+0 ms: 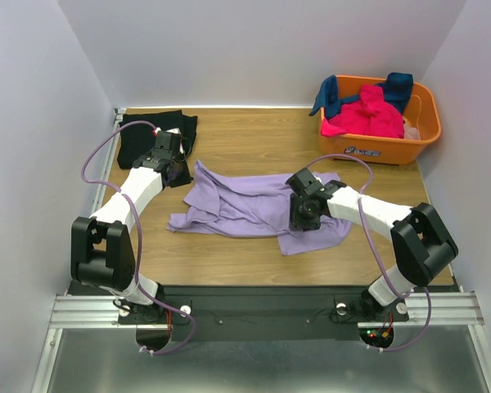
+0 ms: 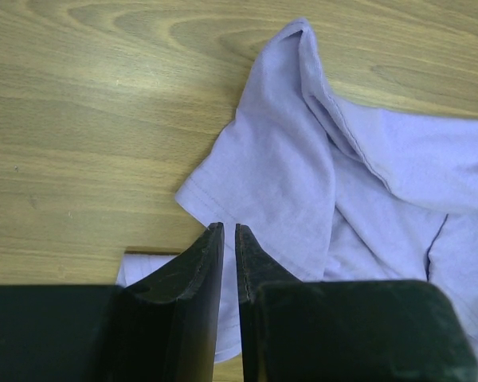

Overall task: Fold and stack the t-shirts
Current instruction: Flatten the tshirt out

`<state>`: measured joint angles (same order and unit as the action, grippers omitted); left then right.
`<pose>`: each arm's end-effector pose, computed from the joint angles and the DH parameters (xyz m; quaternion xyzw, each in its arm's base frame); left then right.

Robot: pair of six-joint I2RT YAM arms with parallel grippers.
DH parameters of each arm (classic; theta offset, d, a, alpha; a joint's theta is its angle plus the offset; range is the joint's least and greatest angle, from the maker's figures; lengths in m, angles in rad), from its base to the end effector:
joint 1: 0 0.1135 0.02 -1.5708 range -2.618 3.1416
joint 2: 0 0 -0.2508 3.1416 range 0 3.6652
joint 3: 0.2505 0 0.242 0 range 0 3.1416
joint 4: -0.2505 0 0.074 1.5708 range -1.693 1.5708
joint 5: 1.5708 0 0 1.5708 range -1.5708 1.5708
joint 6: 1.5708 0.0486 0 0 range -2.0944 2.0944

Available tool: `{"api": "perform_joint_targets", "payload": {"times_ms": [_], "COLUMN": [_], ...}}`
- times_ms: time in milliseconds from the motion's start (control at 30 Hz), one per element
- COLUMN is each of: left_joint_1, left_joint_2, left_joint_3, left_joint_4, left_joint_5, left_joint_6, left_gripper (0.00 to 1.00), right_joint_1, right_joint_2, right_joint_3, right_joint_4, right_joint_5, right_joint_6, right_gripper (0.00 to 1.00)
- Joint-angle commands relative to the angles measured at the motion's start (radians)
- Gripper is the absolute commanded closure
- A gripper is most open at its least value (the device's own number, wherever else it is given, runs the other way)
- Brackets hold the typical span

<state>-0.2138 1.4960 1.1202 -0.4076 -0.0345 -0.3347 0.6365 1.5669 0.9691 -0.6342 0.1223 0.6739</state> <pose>0.3211 -0.0680 0.2469 -0.0624 0.9213 -0.0885 0.3735 0.2345 0.1659 0.1666 0.0287 0.9835 0.0548 0.1701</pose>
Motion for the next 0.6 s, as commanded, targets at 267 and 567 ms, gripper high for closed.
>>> {"api": "perform_joint_targets", "payload": {"times_ms": [267, 567], "left_joint_1": [0.007, 0.008], "left_joint_2": [-0.028, -0.020], "left_joint_3": [-0.008, -0.017], "left_joint_4": [0.012, 0.016], "left_joint_5": [0.010, 0.016], "left_joint_6": [-0.006, -0.004], "left_gripper": [0.76, 0.76], "right_joint_1": [0.006, 0.006], "right_joint_2": [0.045, 0.019], "right_joint_3": [0.036, 0.008], "right_joint_4": [-0.022, -0.036], "right_joint_5": [0.016, 0.010], "right_joint_6": [0.016, 0.029], "right_gripper": [0.51, 0.51]}}
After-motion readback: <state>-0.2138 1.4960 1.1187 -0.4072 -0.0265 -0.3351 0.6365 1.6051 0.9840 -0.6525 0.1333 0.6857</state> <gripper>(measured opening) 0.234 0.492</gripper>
